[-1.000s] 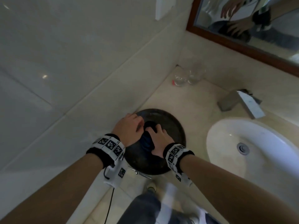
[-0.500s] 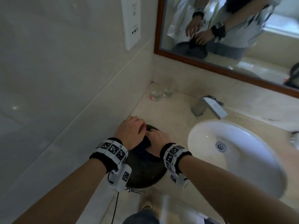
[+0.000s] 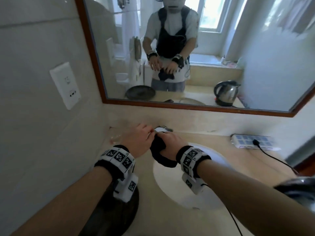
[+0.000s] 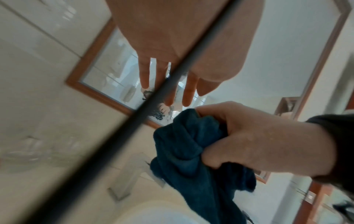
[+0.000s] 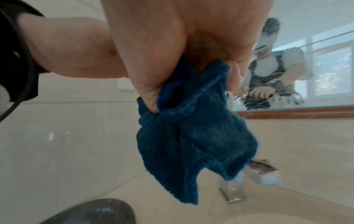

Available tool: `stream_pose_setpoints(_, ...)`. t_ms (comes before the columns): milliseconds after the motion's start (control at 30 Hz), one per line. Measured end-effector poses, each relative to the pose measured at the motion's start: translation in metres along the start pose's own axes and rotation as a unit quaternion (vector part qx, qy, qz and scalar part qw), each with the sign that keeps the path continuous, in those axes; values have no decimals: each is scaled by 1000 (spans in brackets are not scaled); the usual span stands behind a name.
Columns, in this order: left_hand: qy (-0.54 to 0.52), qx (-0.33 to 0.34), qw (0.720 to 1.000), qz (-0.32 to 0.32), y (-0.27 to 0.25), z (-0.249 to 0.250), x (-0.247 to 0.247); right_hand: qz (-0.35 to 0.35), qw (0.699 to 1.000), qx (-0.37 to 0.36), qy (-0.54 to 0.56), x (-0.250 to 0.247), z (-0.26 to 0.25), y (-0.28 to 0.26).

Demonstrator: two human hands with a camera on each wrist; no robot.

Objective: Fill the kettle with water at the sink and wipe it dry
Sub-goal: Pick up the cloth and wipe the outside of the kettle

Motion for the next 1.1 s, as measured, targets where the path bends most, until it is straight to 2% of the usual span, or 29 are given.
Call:
stream_pose_setpoints(167, 0, 47, 998, -30, 27, 70, 21, 56, 995, 82, 0, -44, 80, -52)
stream_pose_setpoints(300, -22, 133, 990, -34, 44, 154, 47, 77, 985, 156, -4, -68, 151, -108)
stream_pose_setpoints(533, -58, 215, 970, -102, 57, 287, 122, 127, 953, 276, -19, -97, 266, -230)
stream_pose_setpoints(700, -67, 263, 952, -138, 52, 369, 171, 175, 918, 355, 24, -100, 331, -314)
stream_pose_setpoints(867, -73, 290, 937, -179, 47, 431, 219, 238, 865, 419, 140, -86, 382, -390)
stream_pose_setpoints(1100, -51, 273, 925, -261, 40, 459, 282, 300, 794, 485, 209, -39, 406, -456)
Point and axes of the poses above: each hand's wrist, its own y-axis towards the middle knuckle, its own x-axis out of the palm, z = x × y, the point moved 9 cm from there along y, towards the middle knuckle, and after that the axes turned 3 degrees about z, right-handed, at the moved point
